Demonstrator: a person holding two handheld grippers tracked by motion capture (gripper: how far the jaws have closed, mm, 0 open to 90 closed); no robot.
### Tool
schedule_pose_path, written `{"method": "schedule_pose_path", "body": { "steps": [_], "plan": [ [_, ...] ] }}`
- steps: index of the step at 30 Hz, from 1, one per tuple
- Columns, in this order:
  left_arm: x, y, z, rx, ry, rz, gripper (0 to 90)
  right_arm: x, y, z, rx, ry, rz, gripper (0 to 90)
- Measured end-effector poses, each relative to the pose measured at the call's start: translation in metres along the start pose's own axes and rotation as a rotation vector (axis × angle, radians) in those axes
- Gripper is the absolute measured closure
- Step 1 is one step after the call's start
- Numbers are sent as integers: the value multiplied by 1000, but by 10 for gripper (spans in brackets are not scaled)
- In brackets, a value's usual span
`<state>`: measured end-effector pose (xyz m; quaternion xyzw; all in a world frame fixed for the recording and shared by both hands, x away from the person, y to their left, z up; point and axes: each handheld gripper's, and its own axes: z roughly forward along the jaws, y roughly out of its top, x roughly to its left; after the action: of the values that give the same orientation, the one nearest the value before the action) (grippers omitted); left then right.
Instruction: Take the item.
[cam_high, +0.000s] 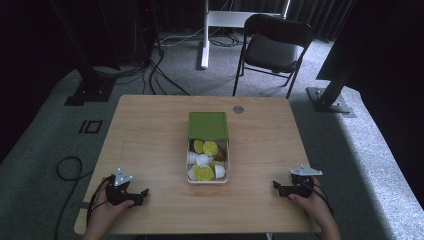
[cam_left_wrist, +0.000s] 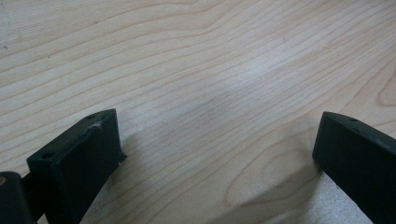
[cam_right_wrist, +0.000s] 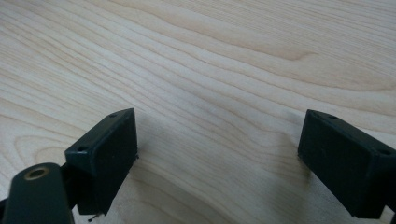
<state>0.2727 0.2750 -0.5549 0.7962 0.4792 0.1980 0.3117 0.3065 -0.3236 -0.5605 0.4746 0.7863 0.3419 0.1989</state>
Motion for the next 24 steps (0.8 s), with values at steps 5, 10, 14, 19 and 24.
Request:
{"method": "schedule_pose_path", "body": {
  "steps": [5,10,14,19,24],
  "plan": [
    [0,0,0,0,0,-1,21,0,0,0,0,-1,2,116],
    [0,0,0,0,0,0,21,4,2,2,-1,-17,13,116],
    [0,0,0,0,0,-1,21,5,3,2,0,-21,20,135],
    [0,0,0,0,0,0,21,7,7,2,-8,-19,46,139],
    [0,0,0,-1,0,-1,21,10,15,-1,-32,-13,40,154]
  ]
}}
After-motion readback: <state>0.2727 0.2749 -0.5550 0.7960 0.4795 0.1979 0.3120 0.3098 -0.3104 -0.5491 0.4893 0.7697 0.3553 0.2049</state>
